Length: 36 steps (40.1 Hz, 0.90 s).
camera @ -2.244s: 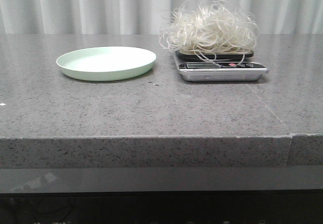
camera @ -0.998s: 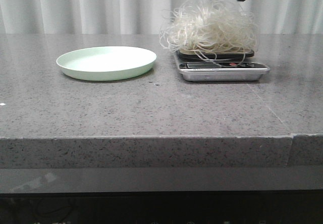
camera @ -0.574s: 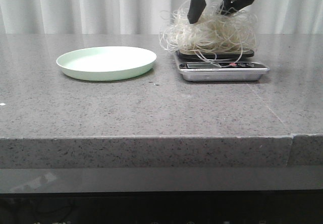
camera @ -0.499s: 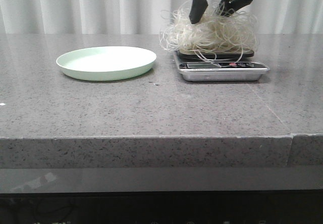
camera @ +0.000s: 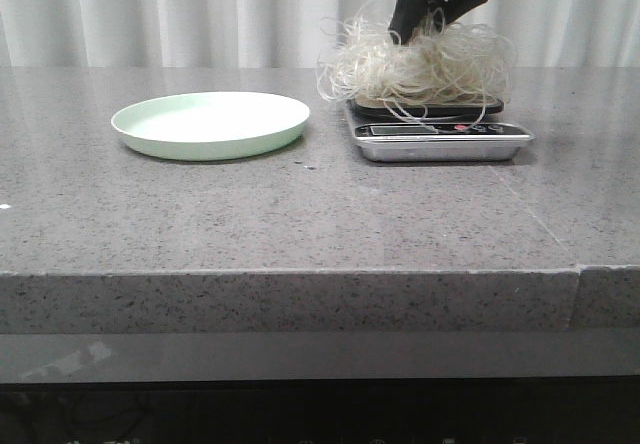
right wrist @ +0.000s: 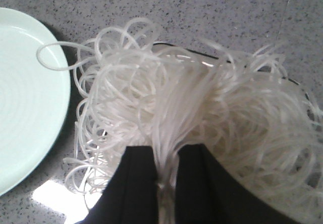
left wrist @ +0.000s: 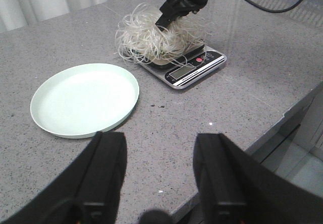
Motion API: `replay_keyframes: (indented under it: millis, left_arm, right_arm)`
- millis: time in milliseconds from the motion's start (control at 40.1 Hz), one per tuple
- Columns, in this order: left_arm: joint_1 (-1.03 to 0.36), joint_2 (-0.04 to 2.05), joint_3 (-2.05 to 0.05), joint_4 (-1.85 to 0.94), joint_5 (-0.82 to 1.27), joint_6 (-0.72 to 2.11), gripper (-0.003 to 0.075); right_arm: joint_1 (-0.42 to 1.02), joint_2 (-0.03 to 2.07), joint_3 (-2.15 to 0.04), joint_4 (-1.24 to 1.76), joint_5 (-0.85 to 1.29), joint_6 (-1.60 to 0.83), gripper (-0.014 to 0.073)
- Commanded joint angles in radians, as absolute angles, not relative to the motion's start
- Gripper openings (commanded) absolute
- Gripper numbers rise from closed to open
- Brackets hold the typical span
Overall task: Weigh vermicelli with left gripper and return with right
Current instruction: 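Lower the right gripper onto the vermicelli on the scale and grasp it, then carry the vermicelli with the right gripper onto the green plate and release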
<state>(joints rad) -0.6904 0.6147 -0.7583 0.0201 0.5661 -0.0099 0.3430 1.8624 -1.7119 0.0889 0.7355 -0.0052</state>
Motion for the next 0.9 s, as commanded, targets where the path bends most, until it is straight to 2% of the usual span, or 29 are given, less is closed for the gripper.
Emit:
replay_keyframes:
  millis: [0, 249, 474, 873]
  left_arm:
    - [-0.696, 0.614, -0.782, 0.016, 0.490, -0.016, 0.0409]
    - [-0.696, 0.614, -0.782, 0.016, 0.490, -0.016, 0.0409]
    - [-0.696, 0.614, -0.782, 0.016, 0.490, -0.016, 0.0409]
    - [-0.696, 0.614, -0.782, 0.016, 0.490, -0.016, 0.0409]
  right_arm:
    - [0.348, 1.771, -1.777, 0.081, 0.710, -0.015, 0.0164]
    - [0.403, 1.758, -1.948, 0.082, 0.744, -0.015, 0.0164]
    - [0.507, 1.775, -2.050, 0.082, 0.686, -0.015, 0.0164]
    - [0.635, 1.974, -2.191, 0.088, 0.691, -0.015, 0.0164]
